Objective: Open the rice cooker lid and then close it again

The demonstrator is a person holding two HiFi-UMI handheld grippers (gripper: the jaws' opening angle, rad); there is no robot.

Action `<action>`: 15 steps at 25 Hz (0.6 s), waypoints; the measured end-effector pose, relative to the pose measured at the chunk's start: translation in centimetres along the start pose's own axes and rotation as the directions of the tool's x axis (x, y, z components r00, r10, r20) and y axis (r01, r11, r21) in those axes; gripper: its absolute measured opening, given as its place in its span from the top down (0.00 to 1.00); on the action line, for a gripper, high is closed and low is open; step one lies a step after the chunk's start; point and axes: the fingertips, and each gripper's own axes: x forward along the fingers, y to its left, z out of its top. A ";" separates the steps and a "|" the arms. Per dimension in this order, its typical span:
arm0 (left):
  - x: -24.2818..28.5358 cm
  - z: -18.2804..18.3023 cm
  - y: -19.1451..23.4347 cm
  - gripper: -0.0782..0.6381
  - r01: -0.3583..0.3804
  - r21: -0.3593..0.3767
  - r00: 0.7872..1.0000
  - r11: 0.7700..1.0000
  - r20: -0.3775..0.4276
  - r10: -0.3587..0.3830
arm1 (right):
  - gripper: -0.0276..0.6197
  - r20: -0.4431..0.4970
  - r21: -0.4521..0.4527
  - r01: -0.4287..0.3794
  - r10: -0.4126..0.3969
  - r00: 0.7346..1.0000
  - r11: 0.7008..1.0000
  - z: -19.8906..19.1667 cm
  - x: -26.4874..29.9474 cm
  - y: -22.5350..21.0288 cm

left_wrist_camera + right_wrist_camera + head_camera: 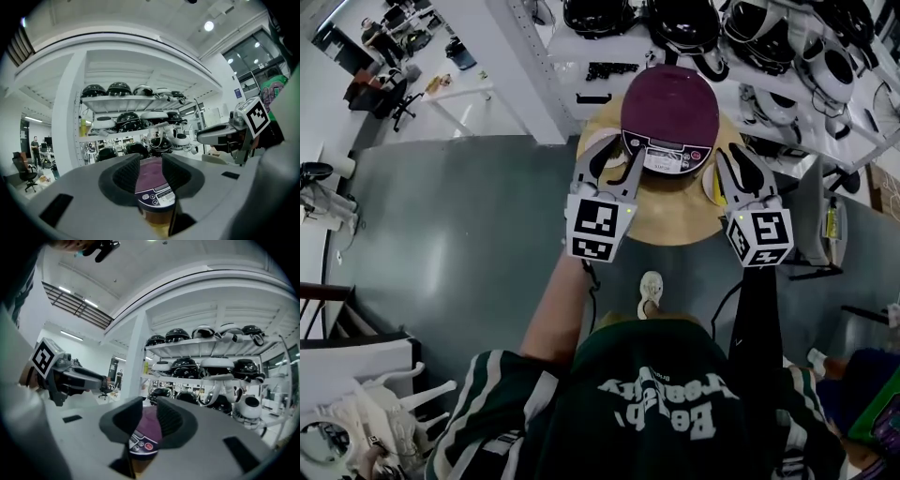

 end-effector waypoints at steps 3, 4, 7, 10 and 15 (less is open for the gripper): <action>3.2 -0.2 0.8 0.70 0.003 0.005 1.000 1.000 -0.013 -0.003 | 0.81 0.000 0.012 -0.025 0.025 1.000 1.000 -0.3 3.2 -1.6; 4.1 -0.4 1.0 0.70 0.006 0.005 1.000 1.000 -0.019 -0.006 | 0.81 -0.005 0.016 -0.037 0.037 0.999 0.999 -0.6 4.1 -1.9; 6.1 -0.6 1.4 0.70 0.017 0.000 1.000 1.000 -0.026 -0.017 | 0.83 -0.015 0.027 -0.072 0.072 0.997 0.997 -1.4 6.4 -2.4; 7.4 -0.7 1.9 0.70 0.029 -0.003 0.999 1.000 -0.023 -0.029 | 0.83 -0.022 0.029 -0.093 0.093 0.995 0.995 -1.7 8.0 -2.4; 9.0 -1.2 2.8 0.70 0.055 0.001 0.998 0.998 -0.030 -0.055 | 0.82 -0.030 0.031 -0.086 0.086 0.996 0.996 -1.9 9.5 -2.7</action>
